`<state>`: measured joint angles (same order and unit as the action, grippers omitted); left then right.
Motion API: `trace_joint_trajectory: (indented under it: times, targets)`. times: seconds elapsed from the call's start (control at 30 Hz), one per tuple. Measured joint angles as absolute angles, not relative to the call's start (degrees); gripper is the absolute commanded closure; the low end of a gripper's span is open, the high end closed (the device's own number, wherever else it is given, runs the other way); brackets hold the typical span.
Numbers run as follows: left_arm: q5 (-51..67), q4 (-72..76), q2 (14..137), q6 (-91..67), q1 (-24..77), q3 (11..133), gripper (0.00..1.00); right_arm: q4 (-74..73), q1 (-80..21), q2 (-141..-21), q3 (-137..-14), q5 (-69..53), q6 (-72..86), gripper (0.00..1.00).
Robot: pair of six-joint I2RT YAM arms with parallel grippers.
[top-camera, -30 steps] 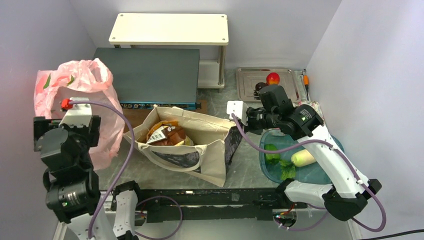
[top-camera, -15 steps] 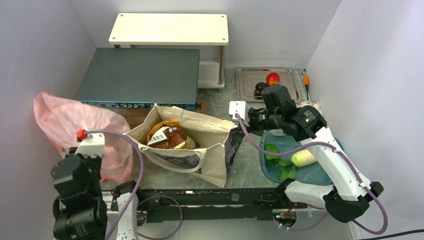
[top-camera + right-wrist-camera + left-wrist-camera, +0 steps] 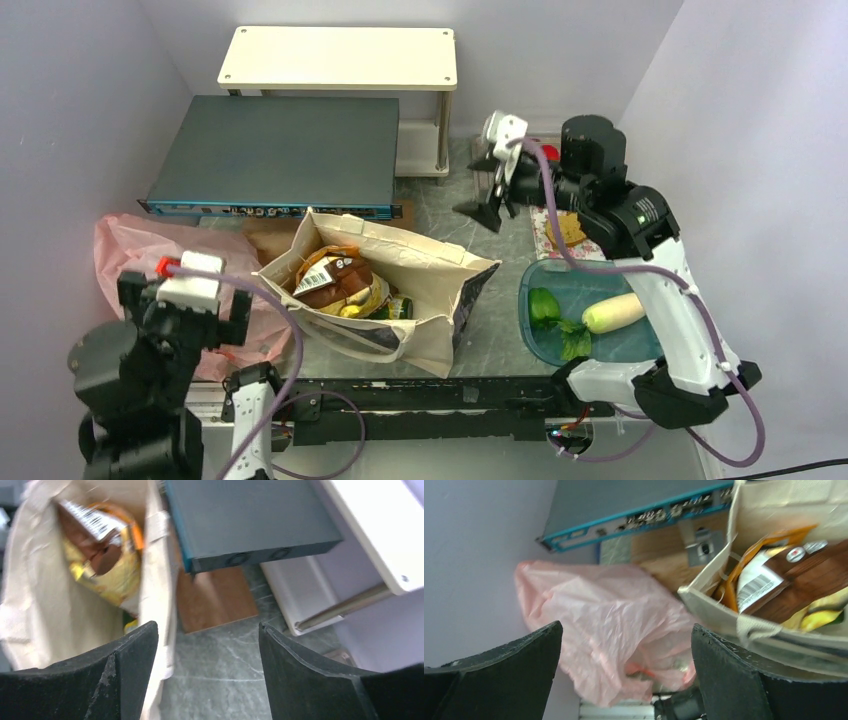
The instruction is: Untie the knot of the grocery bags and take out the mixed food
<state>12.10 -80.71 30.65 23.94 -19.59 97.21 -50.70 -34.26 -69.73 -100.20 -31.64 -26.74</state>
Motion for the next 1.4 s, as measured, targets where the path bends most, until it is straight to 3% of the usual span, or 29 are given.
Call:
trace_joint_trajectory:
  times: [0.27,0.43,0.6,0.8,1.0,1.4]
  targets:
    - [24.5,-75.0,43.4,21.1,-19.6,98.8,0.01,-37.2,-20.0,-84.1,-100.4,-39.4,-21.8,0.40]
    - [26.3,-73.8,48.0,21.1,-19.6,101.4,0.01,-36.3,-19.2,-96.4,-98.8,-40.6,-26.0,0.45]
    - [26.3,-73.4,48.5,21.1,-19.6,103.5,0.01,-36.3,-20.0,-104.7,-93.3,-39.9,-29.2,0.61]
    - [25.8,-73.5,48.4,20.4,-19.6,104.8,0.01,-32.2,-21.9,-111.4,-89.4,-39.5,-21.7,0.70]
    - [24.0,-73.8,48.3,20.2,-19.6,105.0,0.01,-24.1,-25.1,-112.5,-81.4,-37.0,-6.8,0.66]
    - [20.4,-78.1,48.3,21.3,-19.6,111.0,0.01,-12.6,-25.9,-122.3,-81.0,-37.2,10.8,0.55]
